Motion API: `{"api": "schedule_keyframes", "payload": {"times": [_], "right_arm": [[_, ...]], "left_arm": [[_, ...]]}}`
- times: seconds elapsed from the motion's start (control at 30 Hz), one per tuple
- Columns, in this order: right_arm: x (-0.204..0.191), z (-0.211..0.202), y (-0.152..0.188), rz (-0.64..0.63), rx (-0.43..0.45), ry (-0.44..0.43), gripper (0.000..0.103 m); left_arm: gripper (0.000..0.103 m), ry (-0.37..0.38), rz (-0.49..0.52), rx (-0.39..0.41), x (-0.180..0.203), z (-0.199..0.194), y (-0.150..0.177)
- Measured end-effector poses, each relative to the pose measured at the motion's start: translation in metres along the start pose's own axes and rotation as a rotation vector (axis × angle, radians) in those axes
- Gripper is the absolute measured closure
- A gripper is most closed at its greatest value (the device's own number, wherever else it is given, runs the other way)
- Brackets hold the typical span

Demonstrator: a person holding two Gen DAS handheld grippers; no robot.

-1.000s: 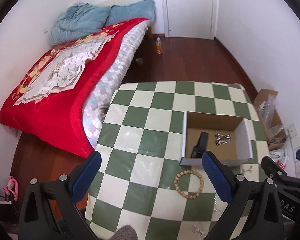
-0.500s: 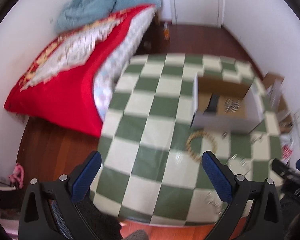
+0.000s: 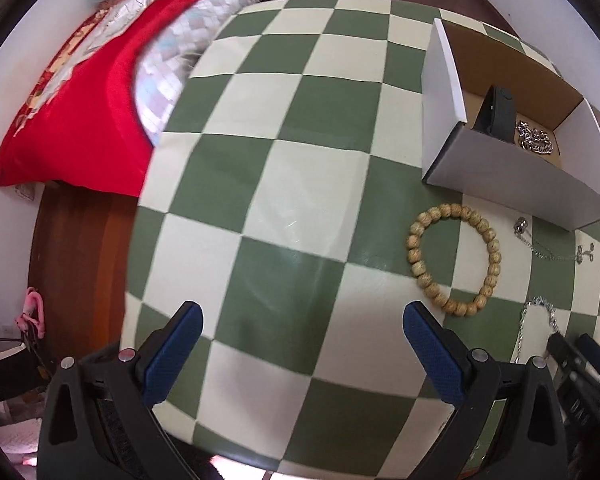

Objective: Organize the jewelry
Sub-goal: 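Grasp the wooden bead bracelet with the left tool while the right tool grasps the silver link bracelet, then lower the bead bracelet into the box with the left tool while the right tool lowers the silver bracelet in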

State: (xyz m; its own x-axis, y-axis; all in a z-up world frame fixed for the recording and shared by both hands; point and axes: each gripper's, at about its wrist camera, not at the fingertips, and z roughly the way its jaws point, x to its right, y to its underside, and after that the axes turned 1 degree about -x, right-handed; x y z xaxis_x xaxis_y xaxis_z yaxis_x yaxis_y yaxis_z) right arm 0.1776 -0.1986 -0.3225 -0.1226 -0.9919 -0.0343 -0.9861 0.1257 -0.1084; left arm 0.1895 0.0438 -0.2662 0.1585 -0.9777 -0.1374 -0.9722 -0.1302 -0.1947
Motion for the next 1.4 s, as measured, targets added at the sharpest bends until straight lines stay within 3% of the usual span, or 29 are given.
{"api": "schedule_keyframes", "payload": {"times": [0.07,0.13,0.2,0.27,0.37,0.47,0.5,0.53,0.6,0.77,0.93,1.03,1.07,1.2,1.4], "right_arm": [[-0.009,0.0,0.003,-0.041,0.024,0.03,0.045],[-0.014,-0.003,0.008,-0.07,0.054,0.026,0.057],[-0.016,-0.005,0.01,-0.088,0.06,0.031,0.096],[-0.012,-0.005,0.01,-0.08,0.057,0.029,0.096],[0.005,-0.004,0.008,-0.029,0.05,0.028,0.096],[0.027,-0.005,0.005,0.022,0.036,0.011,0.096],[0.03,-0.006,0.002,0.031,0.03,-0.001,0.096],[0.033,-0.006,0.001,0.037,0.022,-0.016,0.096],[0.038,-0.005,-0.002,0.061,0.005,-0.043,0.095],[0.037,-0.005,-0.005,0.038,-0.006,-0.032,0.087],[0.013,-0.004,-0.003,-0.049,0.008,0.049,0.078],[0.007,-0.006,0.0,-0.071,0.026,0.039,0.087],[0.006,-0.006,0.0,-0.079,0.03,0.046,0.101],[0.012,-0.011,0.007,-0.047,0.053,-0.008,0.101],[0.025,-0.05,0.018,0.022,0.131,-0.114,0.101]], "left_arm": [[0.001,0.029,0.004,-0.012,0.005,0.004,-0.005],[0.001,0.046,0.021,-0.016,0.012,0.007,-0.008],[0.001,0.05,0.036,-0.019,0.019,0.01,-0.011],[0.001,0.057,0.044,-0.031,0.024,0.015,-0.012],[0.013,0.067,0.052,-0.051,0.032,0.022,-0.013],[0.035,0.09,0.059,-0.044,0.036,0.025,-0.015],[0.048,0.099,0.063,-0.036,0.036,0.024,-0.017],[0.07,0.116,0.07,-0.031,0.038,0.022,-0.017],[0.096,0.114,0.1,-0.03,0.043,0.019,-0.017],[0.096,0.066,0.153,-0.017,0.045,0.015,0.005],[0.096,0.085,0.132,-0.038,0.035,0.009,0.039],[0.096,0.095,0.129,-0.044,0.032,0.006,0.056],[0.096,0.096,0.13,-0.045,0.032,0.005,0.059],[0.097,0.101,0.141,-0.019,0.033,-0.008,0.062],[0.097,0.129,0.15,0.042,0.029,-0.042,0.055]]}}
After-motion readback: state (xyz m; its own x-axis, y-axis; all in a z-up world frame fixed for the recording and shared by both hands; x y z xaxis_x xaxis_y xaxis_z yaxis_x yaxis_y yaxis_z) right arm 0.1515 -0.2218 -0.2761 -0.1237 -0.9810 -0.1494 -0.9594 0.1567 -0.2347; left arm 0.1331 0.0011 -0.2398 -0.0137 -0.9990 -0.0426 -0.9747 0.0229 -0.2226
